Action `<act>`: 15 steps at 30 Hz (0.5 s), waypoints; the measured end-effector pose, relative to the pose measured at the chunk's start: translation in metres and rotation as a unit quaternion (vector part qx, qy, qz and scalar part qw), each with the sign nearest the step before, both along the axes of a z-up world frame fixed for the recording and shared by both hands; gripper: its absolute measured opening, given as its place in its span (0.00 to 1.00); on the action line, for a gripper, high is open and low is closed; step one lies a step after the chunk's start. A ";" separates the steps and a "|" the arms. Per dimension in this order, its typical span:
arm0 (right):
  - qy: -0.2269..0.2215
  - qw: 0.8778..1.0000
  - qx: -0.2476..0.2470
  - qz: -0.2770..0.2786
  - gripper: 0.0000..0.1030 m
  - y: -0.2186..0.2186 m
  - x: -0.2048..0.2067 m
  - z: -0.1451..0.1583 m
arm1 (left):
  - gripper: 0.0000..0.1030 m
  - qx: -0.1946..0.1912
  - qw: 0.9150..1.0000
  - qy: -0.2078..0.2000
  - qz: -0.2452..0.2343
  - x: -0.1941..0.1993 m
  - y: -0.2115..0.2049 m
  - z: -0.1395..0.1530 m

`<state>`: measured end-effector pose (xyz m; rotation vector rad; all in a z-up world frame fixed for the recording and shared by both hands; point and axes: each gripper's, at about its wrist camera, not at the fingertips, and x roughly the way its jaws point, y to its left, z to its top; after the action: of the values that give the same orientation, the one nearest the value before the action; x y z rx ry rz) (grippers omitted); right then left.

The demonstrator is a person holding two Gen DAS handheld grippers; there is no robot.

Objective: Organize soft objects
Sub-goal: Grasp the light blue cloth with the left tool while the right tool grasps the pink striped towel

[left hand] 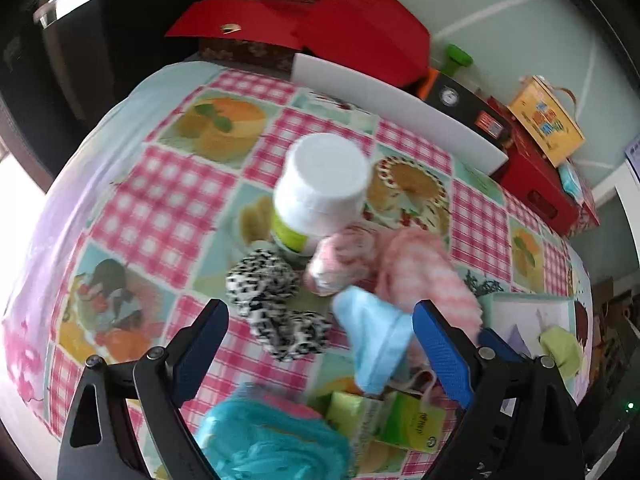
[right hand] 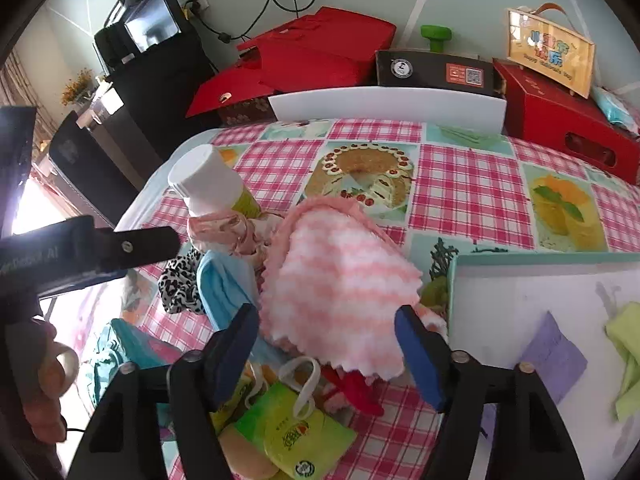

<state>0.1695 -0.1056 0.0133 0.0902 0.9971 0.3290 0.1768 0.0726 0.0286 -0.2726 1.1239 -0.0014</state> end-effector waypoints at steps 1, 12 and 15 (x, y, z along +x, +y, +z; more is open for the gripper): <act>0.001 1.000 0.001 0.004 0.63 0.000 0.002 -0.001 | 0.91 0.000 1.000 0.001 -0.004 0.001 -0.003 -0.001; 0.016 1.000 -0.007 -0.004 0.51 -0.008 0.012 -0.017 | 0.68 0.006 0.999 0.021 -0.042 0.010 -0.029 -0.014; 0.024 1.000 -0.011 0.002 0.51 -0.005 0.012 -0.022 | 0.53 0.003 0.998 0.030 -0.051 0.012 -0.033 -0.020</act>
<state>0.1820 -0.1107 -0.0090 0.0768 1.0481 0.3216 0.1885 0.0398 0.0089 -0.2106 1.1968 -0.0799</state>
